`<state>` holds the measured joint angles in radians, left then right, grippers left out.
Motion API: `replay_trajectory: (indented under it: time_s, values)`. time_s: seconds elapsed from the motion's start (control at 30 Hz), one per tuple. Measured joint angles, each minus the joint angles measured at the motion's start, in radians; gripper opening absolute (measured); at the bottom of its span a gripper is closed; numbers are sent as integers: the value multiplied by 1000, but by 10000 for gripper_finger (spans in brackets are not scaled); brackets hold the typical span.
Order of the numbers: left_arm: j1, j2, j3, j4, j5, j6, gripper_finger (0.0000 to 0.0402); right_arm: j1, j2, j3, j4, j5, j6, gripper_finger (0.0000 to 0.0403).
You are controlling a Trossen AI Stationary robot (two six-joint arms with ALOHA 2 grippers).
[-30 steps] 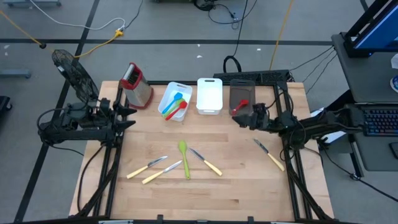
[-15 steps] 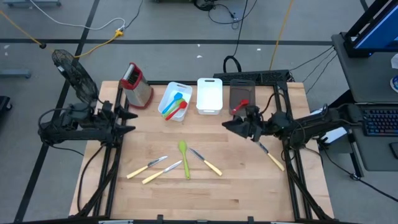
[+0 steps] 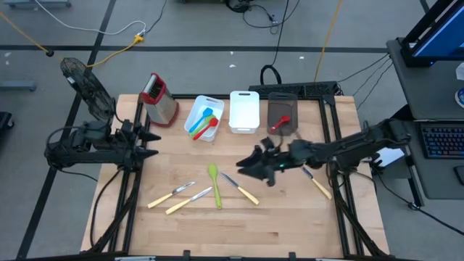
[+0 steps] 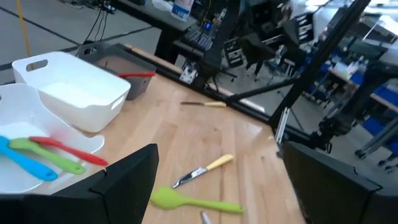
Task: Pick & Place Kitchen Items
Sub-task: Put the green serving spoon into the black bin
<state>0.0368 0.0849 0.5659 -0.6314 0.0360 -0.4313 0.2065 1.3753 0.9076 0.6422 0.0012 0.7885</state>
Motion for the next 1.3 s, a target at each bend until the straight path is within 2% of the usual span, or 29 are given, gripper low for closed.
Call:
replay_trajectory:
  time_s: [0.2,0.33,0.63,0.83,1.03,1.17,1.3]
  values:
    - [0,0,0,-79,0,12,351,12,129,175,-262,-6,0,187]
    - [0,0,0,-102,1,21,351,12,206,249,-341,-9,68,187]
    - [0,0,0,-102,4,39,351,12,314,286,-340,-60,155,187]
    - [0,0,0,-101,13,37,351,12,314,240,-334,-57,162,187]
    - [0,0,0,-101,9,7,351,11,314,196,-233,-55,273,187]
    - [0,0,0,-102,8,1,351,1,314,183,-182,-26,288,187]
    - [0,0,0,-106,8,-40,351,6,313,183,-146,-47,213,187]
